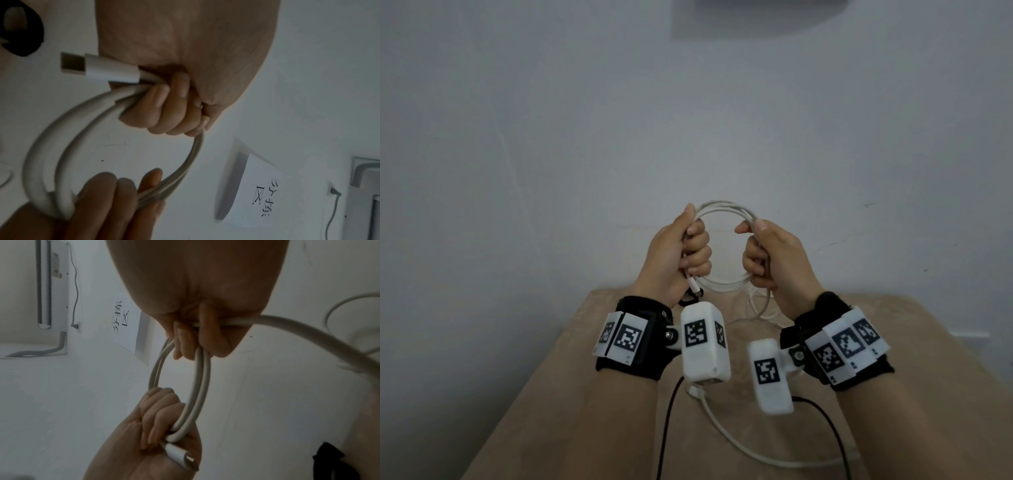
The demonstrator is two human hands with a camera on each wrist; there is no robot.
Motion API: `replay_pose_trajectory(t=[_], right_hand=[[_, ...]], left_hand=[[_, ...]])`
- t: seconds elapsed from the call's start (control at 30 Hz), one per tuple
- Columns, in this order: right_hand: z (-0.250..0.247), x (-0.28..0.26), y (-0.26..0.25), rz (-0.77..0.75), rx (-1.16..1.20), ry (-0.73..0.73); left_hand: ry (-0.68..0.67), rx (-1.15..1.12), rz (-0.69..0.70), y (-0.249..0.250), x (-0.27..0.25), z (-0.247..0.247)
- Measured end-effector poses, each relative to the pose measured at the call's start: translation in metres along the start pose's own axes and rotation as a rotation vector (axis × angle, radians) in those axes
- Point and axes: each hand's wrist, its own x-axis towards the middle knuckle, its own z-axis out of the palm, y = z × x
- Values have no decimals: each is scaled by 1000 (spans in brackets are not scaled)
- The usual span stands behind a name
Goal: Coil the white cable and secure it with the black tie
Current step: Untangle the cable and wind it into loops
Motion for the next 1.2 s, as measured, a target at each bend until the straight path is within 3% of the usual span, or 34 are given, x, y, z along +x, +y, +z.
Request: replay_pose_trajectory(t=[0.2,0.4,0.93,1.03,1.2], right_hand=[[-3,1,-3,-32,-26,28],[-7,2,-4,-110,-252,40],[-7,-2,-9,-147,-765,-220],[-5,-4,-10,-157,-742,-221],[-7,-3,-10,-87,-493,-151]], left_hand=[[-5,3,3,-6,4,3],[-47,81,-55,-8,3,0],[-82,766,-49,2,-9,-2],[-90,777,-11,2,-9,-2],[-10,648,39,1,-7,0]])
